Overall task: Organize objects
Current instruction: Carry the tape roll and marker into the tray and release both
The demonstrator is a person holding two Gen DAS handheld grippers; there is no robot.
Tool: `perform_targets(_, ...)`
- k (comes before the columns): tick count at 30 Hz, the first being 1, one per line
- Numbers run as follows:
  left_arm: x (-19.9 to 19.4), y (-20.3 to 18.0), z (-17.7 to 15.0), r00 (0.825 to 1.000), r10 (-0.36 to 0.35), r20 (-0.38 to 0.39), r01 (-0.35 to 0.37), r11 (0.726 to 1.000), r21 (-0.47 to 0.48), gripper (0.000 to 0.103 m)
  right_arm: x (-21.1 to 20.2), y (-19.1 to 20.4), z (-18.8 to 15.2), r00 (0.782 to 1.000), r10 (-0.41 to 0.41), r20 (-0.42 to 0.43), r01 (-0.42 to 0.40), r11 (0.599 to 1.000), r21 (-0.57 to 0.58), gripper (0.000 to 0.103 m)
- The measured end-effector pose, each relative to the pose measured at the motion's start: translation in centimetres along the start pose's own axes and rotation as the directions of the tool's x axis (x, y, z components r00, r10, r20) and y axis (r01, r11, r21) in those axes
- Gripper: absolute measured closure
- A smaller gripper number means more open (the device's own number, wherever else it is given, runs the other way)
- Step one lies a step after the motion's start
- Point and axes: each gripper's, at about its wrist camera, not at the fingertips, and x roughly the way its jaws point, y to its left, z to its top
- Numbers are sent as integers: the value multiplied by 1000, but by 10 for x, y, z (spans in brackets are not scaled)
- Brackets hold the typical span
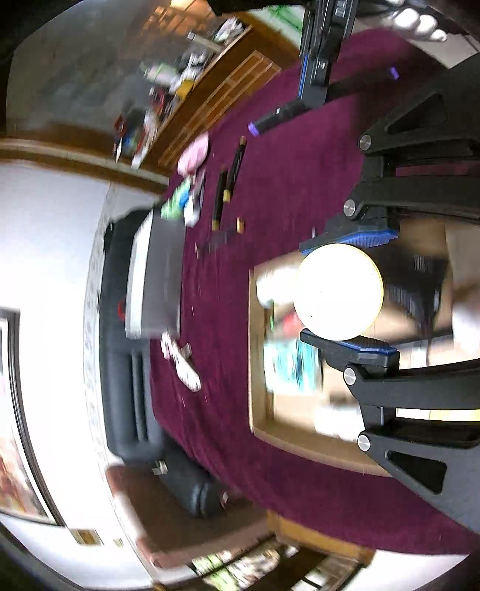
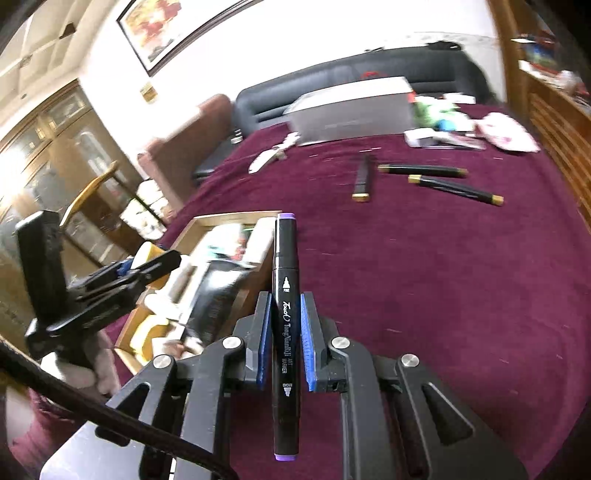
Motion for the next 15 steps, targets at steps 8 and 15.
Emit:
perform_targets(8, 34, 56, -5, 993, 107, -55, -110, 992, -55, 69, 77, 51, 16, 984, 132, -120, -131, 991, 22, 90)
perform_targets(15, 53, 73, -7, 990, 118, -81, -123, 990, -63, 69, 135, 77, 21, 966, 148, -210, -140, 989, 50, 90)
